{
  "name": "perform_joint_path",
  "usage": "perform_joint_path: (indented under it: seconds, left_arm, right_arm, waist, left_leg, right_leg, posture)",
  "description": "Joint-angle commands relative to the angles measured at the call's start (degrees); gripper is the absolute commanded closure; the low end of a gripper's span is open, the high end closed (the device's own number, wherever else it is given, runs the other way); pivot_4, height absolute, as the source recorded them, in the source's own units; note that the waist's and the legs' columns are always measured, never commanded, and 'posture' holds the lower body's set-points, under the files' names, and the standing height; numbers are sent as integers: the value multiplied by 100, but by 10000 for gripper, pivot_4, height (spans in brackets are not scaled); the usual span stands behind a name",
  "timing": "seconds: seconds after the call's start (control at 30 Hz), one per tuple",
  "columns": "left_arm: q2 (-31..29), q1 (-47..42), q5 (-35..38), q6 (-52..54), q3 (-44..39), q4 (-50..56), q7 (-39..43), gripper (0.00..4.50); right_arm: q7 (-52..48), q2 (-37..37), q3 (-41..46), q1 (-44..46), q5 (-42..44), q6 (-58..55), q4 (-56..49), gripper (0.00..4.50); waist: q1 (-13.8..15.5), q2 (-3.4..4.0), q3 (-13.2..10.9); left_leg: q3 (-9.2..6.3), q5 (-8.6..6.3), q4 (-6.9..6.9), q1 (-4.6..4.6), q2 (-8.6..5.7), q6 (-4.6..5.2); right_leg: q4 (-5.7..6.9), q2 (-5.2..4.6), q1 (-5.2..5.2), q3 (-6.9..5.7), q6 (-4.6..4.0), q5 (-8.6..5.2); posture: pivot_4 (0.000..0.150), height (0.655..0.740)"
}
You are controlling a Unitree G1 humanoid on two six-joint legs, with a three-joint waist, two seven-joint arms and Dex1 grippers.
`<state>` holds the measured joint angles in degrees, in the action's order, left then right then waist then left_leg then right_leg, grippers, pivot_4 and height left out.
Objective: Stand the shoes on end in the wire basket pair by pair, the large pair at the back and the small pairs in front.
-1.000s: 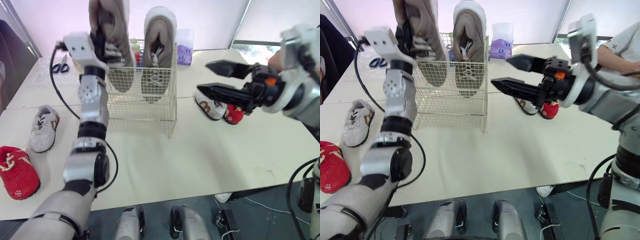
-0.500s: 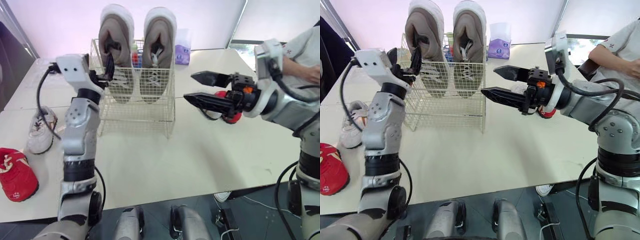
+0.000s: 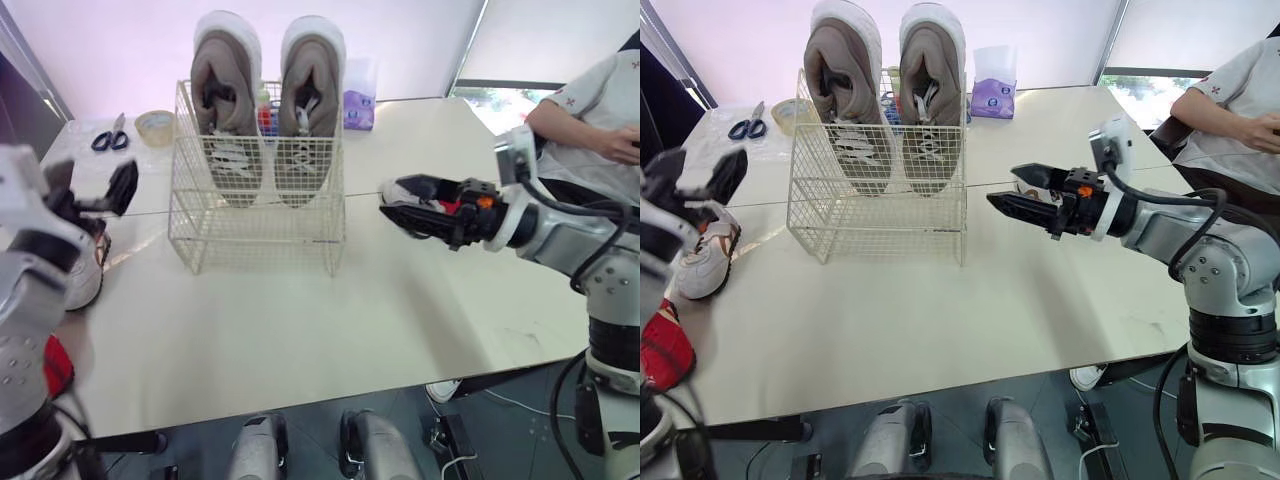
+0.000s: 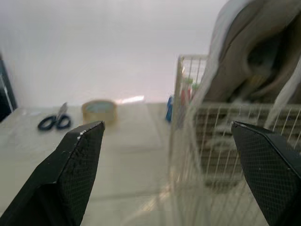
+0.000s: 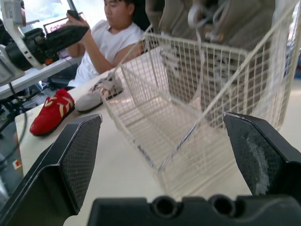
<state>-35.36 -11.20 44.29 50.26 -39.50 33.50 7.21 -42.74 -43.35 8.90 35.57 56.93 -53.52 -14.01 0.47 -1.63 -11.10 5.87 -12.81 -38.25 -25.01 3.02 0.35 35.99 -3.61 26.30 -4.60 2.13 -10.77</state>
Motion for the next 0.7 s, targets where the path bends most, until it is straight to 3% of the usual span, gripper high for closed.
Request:
perform_joint_path:
  seconds: [0.03,0.2,0.33,0.43,0.57,0.7]
  left_arm:
    - [-108,388,173,-188,-80,-177,634,256]
    - [-179,512,217,-380,61,-541,1036,256]
    - [-957,720,291,-339,142,-542,1982,256]
    - [-1793,741,953,165,20,-378,2784,256]
    - [-2387,998,1713,471,-105,78,3669,256]
    - [-2334,1320,1800,378,-170,564,3724,256]
  right_arm:
    - [-310,-95,-117,39,49,-80,-325,0]
    - [-575,-252,-168,34,-163,13,-393,0]
    - [-1351,-910,-816,598,-1155,622,-506,0]
    - [-2032,-1042,-1569,1603,-1555,487,-128,0]
    - [-2621,-671,-2557,2531,-2268,617,423,0]
    - [-3176,33,-3561,2818,-3021,1204,666,0]
  waist:
    - [31,0,0]
    - [29,3,1]
    - [3,6,0]
    - [-53,11,-3]
    - [-120,17,-1]
    - [-164,25,-4]
  left_leg:
    - [-1,-1,-1,0,1,-2]
    - [-1,-12,6,-11,44,-21]
    - [34,-12,4,-27,47,-21]
    - [51,-14,21,-33,56,-23]
    - [46,-23,38,-34,70,-38]
    - [50,-25,41,-40,72,-43]
  right_leg:
    - [-5,-2,-2,-1,-2,0]
    - [-92,1,-16,-24,-29,17]
    - [-88,-6,11,-27,-29,18]
    - [-86,-4,39,-29,-31,19]
    - [-80,-3,56,-37,-37,22]
    - [-79,9,62,-35,-54,32]
  posture:
    - [1500,7400]
    - [1500,7400]
    - [1500,7400]
    - [1500,7400]
    - [1500,7400]
    - [1500,7400]
